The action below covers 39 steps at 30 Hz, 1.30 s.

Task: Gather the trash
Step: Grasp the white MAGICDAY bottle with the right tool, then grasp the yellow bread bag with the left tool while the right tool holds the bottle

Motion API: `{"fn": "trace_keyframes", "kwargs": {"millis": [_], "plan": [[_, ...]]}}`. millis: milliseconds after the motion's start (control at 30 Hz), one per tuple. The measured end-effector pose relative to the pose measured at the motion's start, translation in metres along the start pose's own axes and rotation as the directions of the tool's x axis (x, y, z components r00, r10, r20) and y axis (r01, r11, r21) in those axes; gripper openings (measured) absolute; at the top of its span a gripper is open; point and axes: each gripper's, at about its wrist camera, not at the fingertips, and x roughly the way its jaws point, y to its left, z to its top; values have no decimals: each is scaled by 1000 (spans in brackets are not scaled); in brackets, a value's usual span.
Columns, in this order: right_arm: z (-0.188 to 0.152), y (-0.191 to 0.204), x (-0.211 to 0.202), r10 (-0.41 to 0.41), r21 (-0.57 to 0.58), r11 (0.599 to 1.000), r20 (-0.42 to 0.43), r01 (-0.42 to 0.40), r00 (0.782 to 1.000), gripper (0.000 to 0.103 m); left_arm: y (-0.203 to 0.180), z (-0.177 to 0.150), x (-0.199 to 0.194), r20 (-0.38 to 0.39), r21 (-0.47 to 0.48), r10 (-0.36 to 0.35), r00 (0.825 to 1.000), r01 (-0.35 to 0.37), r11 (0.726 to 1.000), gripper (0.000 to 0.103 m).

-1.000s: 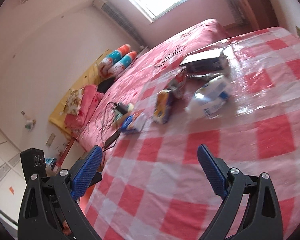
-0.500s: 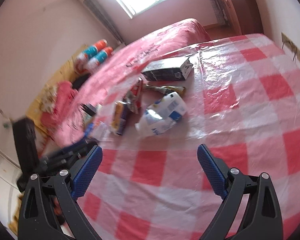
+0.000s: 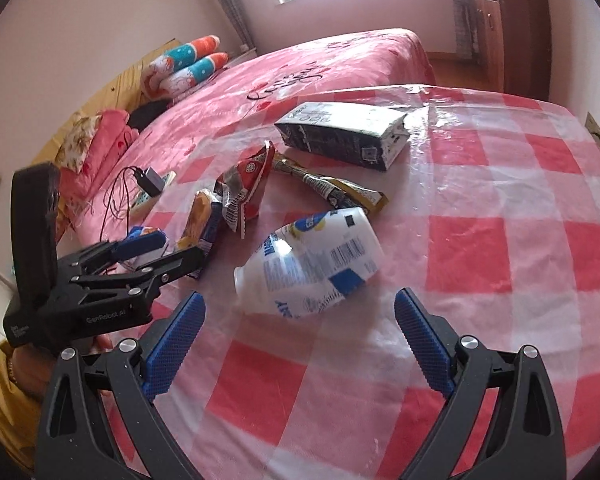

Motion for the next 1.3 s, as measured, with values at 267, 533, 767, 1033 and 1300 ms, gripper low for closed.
{"fn": "trace_keyframes", "kwargs": {"millis": [267,533,767,1033,1300], "plan": [[6,5,18,-28,-60,998,-34,26,999,94,2,9,18,-18,7,12,1000,-11,1000,82],[9,10,28,-77,-121,990,-32,72,997,95,1,13,26,-4,13,33,999,-33,999,82],[9,16,36,-104,-159,982,-30,98,994,95,-1,13,26,10,7,57,998,-57,998,74],[7,20,38,-144,-180,974,-29,136,989,93,-3,9,22,26,-4,79,997,-79,997,56],[4,19,32,-142,-169,976,-13,137,990,93,-3,0,15,37,-38,62,997,-61,997,52]]}}
